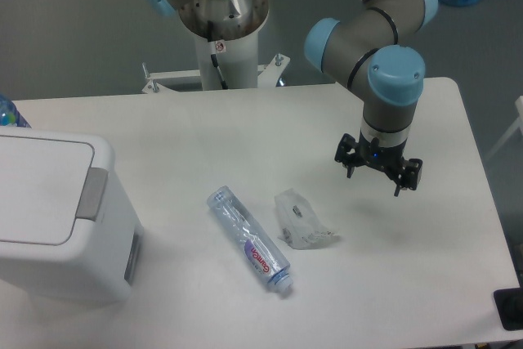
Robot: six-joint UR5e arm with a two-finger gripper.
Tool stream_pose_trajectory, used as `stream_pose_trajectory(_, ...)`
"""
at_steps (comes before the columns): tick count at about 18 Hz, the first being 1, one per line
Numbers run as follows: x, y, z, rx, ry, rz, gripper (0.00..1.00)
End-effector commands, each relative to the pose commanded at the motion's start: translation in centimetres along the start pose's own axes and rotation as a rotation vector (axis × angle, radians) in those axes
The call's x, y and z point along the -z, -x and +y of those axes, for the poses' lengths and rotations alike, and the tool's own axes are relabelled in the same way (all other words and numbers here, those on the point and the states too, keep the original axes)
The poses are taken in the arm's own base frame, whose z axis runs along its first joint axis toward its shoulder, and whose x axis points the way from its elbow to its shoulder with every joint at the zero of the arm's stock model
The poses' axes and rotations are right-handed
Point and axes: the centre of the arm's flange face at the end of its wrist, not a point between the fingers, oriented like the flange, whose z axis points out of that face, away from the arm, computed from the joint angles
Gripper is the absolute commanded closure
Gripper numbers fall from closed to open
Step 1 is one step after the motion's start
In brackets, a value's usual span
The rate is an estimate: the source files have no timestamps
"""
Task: Open the trash can
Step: 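Move the gripper from above the plastic bag toward the white trash bin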
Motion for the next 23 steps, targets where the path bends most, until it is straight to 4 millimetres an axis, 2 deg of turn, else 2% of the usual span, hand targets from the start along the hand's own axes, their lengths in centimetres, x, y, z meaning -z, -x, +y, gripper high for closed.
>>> stream_pose_trajectory(3,0.0,0.1,0.0,0.000,-0.001,0.001,0.00)
stream_pose_trajectory(6,1.1,0.6,-0.5,0.020,-0.015,-0.020,0.00)
stream_pose_trajectory(11,3.5,-0.8,-3.8,0.224,-0.107,-0.013,0.00)
stream_pose_trajectory(12,4.6,-1.3,-4.2,0.267,-0.139,-0.006,0.00)
stream_pose_trajectory(17,8.8,-4.4,-7.5,0.422,-0.284,0.060,0.00)
stream_pose_trajectory(18,9.6,-5.6,-8.8,0.447,-0.324,0.095,0.00)
stream_pose_trajectory(21,13.5,-8.4,-11.8,0.538,-0.454,0.200,0.00)
stream_pose_trajectory(23,16.4,-11.0,-14.0,0.574,-0.512,0.261,0.00)
